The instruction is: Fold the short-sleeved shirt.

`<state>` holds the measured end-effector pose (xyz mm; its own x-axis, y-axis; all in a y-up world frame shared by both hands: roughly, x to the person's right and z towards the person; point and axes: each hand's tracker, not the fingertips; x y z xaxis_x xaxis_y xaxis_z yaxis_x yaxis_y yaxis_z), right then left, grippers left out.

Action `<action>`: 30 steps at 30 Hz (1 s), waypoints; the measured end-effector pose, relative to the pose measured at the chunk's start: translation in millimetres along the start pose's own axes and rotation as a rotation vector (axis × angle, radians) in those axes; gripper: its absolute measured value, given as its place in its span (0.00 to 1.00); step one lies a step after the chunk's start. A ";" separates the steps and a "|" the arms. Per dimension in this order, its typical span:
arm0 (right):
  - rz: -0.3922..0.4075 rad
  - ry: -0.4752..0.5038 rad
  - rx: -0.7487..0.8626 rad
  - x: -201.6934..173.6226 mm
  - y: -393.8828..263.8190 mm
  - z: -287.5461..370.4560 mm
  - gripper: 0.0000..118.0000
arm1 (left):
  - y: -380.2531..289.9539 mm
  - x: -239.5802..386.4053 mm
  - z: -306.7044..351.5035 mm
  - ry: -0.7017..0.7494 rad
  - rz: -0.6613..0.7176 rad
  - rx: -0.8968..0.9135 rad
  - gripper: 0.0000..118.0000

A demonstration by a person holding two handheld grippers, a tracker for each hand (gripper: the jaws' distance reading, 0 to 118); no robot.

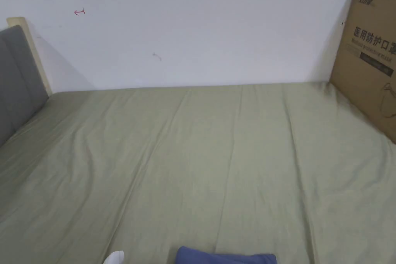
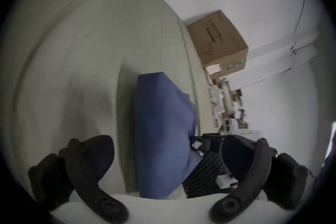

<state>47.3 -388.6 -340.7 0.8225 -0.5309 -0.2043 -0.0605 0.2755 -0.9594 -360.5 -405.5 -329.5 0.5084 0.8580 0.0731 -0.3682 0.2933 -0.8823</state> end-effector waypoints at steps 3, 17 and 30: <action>-0.026 0.023 -0.011 4.2 2.3 0.3 0.00 | 7.6 -22.3 -28.2 -0.071 0.058 -0.064 1.00; -0.110 0.136 -0.023 10.0 7.3 -2.6 0.00 | 0.5 -56.4 -76.7 -0.020 0.079 -0.175 0.19; -0.050 0.083 0.122 -15.2 17.8 70.8 0.00 | 25.8 21.7 45.5 0.003 -0.119 0.034 0.20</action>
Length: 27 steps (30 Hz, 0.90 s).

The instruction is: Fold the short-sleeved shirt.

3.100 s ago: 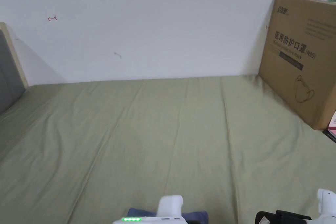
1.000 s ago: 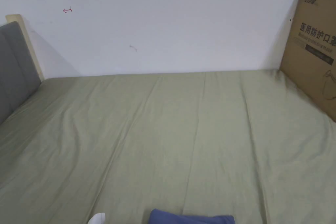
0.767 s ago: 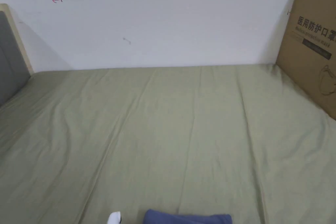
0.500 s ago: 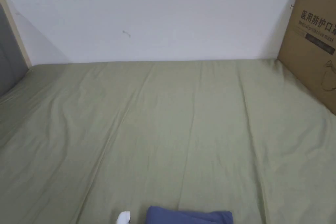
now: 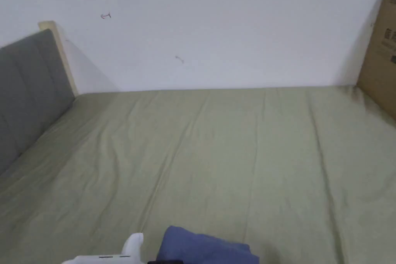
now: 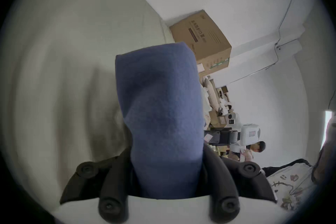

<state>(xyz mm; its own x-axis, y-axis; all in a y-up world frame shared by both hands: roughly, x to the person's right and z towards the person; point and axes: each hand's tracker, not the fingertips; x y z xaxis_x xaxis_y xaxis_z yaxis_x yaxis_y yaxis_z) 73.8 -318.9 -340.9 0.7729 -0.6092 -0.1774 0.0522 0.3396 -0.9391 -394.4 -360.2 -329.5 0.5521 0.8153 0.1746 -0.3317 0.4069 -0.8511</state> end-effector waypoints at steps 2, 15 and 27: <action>0.032 -0.017 0.009 -4.9 2.0 7.5 0.00 | 12.9 -5.2 37.1 0.086 -0.016 0.031 0.20; 0.052 -0.087 -0.008 -16.4 -5.4 4.6 0.00 | 82.3 -71.1 211.1 0.904 -0.064 -0.036 0.20; 0.070 -0.090 0.005 -35.4 -2.1 5.8 0.00 | 71.8 -36.1 256.2 1.062 -0.153 0.202 0.98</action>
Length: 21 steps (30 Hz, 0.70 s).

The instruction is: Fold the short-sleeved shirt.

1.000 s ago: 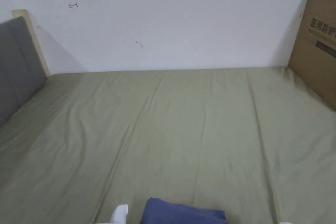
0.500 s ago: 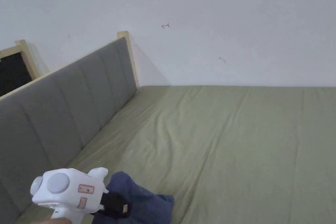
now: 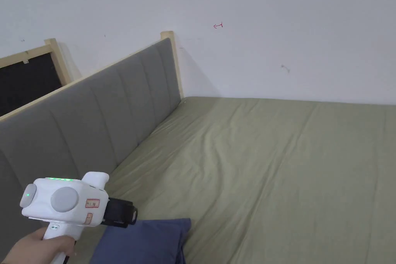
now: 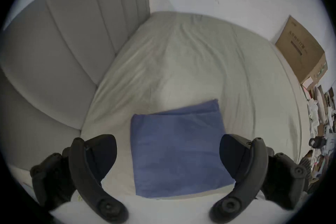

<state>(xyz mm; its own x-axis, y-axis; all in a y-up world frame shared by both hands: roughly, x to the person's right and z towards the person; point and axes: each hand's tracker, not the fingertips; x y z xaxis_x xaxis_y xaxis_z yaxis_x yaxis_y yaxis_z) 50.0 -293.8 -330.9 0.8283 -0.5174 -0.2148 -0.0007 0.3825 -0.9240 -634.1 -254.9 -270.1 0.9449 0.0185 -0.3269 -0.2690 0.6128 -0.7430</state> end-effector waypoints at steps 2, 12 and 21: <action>0.010 -0.002 0.014 -1.5 2.0 3.4 0.00 | -5.5 11.4 15.8 0.018 -0.004 0.040 0.98; 0.014 0.017 0.035 -6.4 1.4 14.0 0.00 | -67.5 133.9 26.9 -0.074 -0.138 -0.040 0.17; 0.109 -0.083 0.196 -16.7 7.7 48.3 0.00 | -66.6 285.9 85.0 -0.278 -0.026 0.413 0.04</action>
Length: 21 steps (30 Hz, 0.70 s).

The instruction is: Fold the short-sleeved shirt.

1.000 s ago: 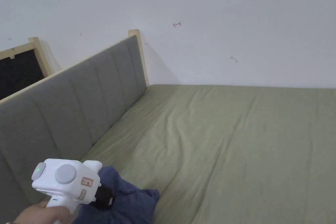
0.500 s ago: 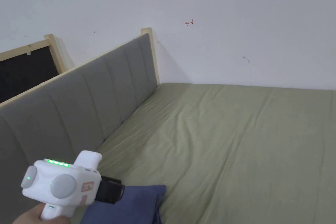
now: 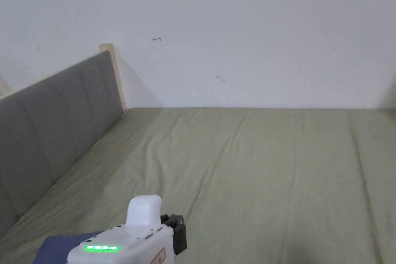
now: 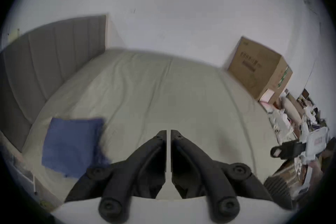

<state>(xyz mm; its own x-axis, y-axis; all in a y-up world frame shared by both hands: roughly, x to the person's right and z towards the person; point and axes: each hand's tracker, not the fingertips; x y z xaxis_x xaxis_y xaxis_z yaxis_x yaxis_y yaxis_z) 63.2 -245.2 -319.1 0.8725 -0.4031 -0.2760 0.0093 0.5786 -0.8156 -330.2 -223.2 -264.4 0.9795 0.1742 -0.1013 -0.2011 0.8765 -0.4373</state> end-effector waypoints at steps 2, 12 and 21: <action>0.039 -0.017 0.106 -2.3 7.8 13.7 0.00 | 10.6 29.4 7.1 -0.020 -0.041 0.101 0.04; 0.243 -0.194 0.682 -16.2 31.1 59.5 0.00 | 34.7 110.1 31.5 0.032 -0.169 0.415 0.04; 0.324 -0.274 0.812 -41.1 45.0 58.8 0.24 | 39.6 119.4 30.8 0.014 -0.131 0.482 0.46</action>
<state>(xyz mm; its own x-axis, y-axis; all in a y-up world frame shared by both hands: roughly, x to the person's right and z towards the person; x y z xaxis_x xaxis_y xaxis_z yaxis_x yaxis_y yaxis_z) 56.5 -161.0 -314.6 0.9768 -0.0119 -0.2137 -0.0060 0.9965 -0.0830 -220.9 -153.9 -266.3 0.9952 0.0452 -0.0864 -0.0440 0.9989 0.0157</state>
